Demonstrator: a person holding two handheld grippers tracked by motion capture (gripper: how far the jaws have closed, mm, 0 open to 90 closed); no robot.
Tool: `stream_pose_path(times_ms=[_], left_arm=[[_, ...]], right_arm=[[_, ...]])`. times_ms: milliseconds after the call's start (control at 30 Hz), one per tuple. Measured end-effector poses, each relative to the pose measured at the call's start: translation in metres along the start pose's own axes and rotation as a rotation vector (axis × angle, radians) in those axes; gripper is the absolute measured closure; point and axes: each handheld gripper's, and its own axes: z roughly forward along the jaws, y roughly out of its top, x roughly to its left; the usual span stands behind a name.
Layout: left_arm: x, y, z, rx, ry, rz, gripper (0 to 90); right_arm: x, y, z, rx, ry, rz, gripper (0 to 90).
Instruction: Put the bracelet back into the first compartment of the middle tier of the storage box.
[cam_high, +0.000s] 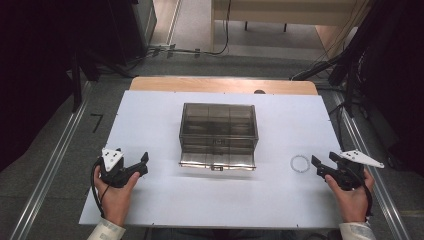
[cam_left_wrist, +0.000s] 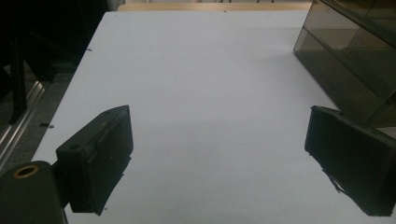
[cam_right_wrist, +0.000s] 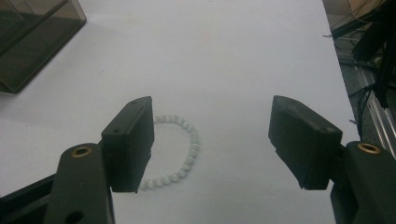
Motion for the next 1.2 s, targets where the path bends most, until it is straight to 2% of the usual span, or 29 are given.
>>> stream_pose_path(times_ms=[600,1200], left_arm=[[0.000,0.000,0.000,-0.006,-0.008,0.004,8.4],[-0.002,0.000,0.000,-0.007,-0.014,0.007,8.4]], right_arm=[[0.004,0.000,0.004,0.012,0.009,-0.012,29.8],[0.013,0.002,0.015,0.043,0.032,-0.054,30.0]])
